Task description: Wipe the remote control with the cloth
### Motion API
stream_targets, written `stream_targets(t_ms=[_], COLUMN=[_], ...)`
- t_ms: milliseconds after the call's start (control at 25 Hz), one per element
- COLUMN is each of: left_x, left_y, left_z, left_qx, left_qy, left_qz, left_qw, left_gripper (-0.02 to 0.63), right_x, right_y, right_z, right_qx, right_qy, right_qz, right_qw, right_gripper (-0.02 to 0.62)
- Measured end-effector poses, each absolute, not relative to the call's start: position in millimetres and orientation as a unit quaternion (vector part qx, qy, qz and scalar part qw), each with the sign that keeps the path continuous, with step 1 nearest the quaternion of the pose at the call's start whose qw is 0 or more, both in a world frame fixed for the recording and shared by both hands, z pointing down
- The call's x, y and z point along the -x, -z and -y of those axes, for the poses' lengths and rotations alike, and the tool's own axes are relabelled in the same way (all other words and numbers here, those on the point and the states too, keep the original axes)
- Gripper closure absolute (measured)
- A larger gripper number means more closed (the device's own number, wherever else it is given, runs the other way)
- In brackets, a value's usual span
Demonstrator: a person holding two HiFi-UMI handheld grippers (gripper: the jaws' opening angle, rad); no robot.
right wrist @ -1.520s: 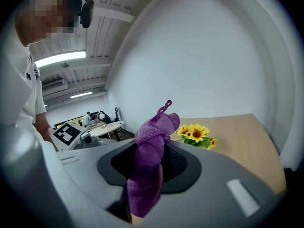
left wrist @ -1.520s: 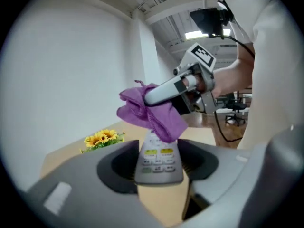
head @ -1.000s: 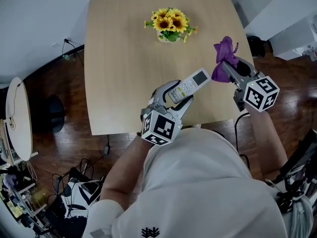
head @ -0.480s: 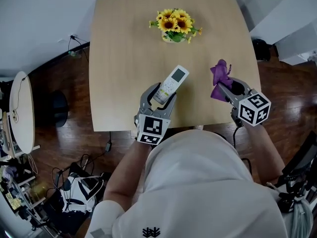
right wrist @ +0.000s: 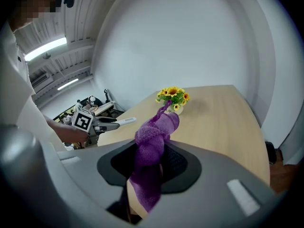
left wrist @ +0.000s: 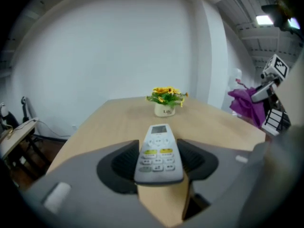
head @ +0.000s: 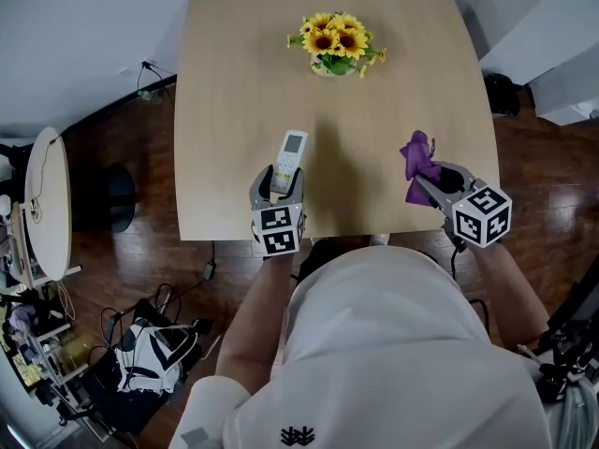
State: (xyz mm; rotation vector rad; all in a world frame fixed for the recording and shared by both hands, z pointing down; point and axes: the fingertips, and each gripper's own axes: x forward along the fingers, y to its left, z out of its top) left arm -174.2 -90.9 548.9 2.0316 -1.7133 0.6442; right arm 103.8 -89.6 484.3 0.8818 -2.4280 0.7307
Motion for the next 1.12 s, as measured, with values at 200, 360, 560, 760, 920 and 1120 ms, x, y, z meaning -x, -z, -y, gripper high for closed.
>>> stream_targets(t_ms=[200,360,560,760,920,1120], left_x=[187.6,190.1,194.2,194.3,191.2,184.7], left_y=[-582.3,-609.8,-650.8,-667.0,-663.8,-655.9], left_z=[81.6,74.8,67.1,61.1,63.0,57.6], left_qx=[-0.686,-0.670,-0.652,-0.628,-0.628,-0.646], left_qy=[-0.246,-0.271,-0.322,-0.339,-0.336,-0.330], left_qz=[0.642,0.643,0.633,0.632,0.623,0.597], left_qw=[0.238,0.254,0.265,0.302,0.323,0.344], left_gripper=[0.334,0.334,0.334,0.334,0.331,0.230], right_x=[-115.5,-126.7,-133.9,-135.2,-133.9,-131.3], right_y=[-487.4,-490.8,-493.6,-496.4,-499.3,-499.6], right_z=[75.4,70.0,68.0,65.7,65.5,67.6], right_qx=[-0.308,-0.309,-0.313,-0.315,-0.316,-0.312], right_qy=[-0.268,-0.269,-0.271,-0.271,-0.275,-0.277], right_qz=[0.880,0.878,0.875,0.875,0.874,0.876], right_qw=[0.242,0.248,0.251,0.249,0.246,0.243], right_gripper=[0.471,0.472,0.472,0.472,0.472,0.471])
